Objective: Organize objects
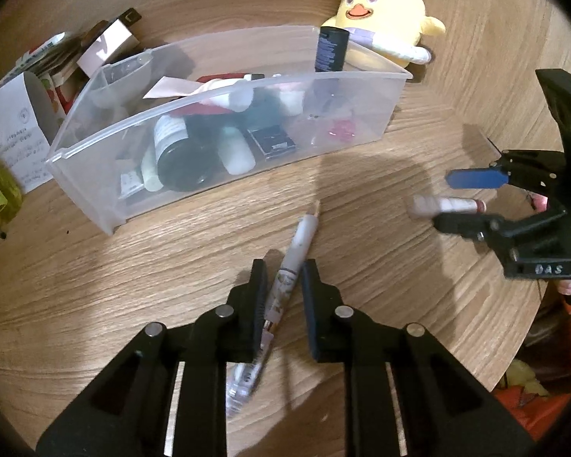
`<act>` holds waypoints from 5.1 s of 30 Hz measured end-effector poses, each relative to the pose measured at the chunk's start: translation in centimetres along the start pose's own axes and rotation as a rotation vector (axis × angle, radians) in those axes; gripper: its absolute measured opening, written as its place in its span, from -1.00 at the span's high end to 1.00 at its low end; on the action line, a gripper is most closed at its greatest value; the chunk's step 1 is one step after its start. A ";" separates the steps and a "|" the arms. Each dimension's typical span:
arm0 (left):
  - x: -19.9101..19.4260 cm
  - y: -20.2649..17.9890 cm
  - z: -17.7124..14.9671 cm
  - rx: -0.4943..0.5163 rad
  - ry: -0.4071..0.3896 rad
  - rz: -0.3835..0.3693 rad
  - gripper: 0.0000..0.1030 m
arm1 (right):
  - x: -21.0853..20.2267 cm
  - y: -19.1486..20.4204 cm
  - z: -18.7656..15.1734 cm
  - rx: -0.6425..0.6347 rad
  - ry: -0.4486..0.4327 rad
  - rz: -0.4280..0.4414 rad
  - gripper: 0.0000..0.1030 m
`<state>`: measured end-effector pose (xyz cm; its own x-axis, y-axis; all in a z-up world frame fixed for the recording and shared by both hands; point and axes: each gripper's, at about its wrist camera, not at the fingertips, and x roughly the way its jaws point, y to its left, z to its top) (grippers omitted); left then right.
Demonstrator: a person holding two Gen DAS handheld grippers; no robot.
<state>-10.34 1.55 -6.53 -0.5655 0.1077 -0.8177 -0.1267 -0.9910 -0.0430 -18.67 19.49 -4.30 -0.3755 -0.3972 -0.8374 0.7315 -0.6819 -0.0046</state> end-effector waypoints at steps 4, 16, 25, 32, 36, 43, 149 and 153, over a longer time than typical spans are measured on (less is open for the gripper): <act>-0.3 -0.1 -0.4 -0.013 0.002 -0.028 0.80 | -0.4 0.4 -1.0 0.025 -0.017 0.013 0.73; -4.5 1.0 0.1 -0.089 -0.144 -0.029 0.80 | -2.9 3.8 1.8 0.092 -0.192 0.044 0.73; -8.2 2.9 2.8 -0.142 -0.290 -0.015 0.80 | -5.6 2.8 6.0 0.171 -0.325 0.042 0.73; -10.9 5.1 6.0 -0.177 -0.381 0.009 0.81 | -6.6 2.1 9.6 0.180 -0.392 0.036 0.73; -11.9 5.9 7.5 -0.186 -0.413 0.029 0.80 | -6.3 2.0 11.5 0.169 -0.397 0.018 0.73; -10.5 7.6 10.1 -0.206 -0.389 0.081 0.80 | -2.8 2.9 14.0 0.118 -0.325 -0.023 0.73; -7.1 4.0 1.6 -0.202 -0.354 0.024 -0.92 | -4.3 4.5 4.0 0.171 -0.338 -0.028 -0.69; -7.1 3.7 1.6 -0.179 -0.358 0.025 -0.92 | -4.1 4.6 4.0 0.170 -0.333 -0.029 -0.69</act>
<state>-8.09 -2.80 0.04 -0.8190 0.0728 -0.5692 0.0171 -0.9884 -0.1511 -16.02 15.49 1.36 -0.5800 -0.5351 -0.6142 0.6232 -0.7770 0.0885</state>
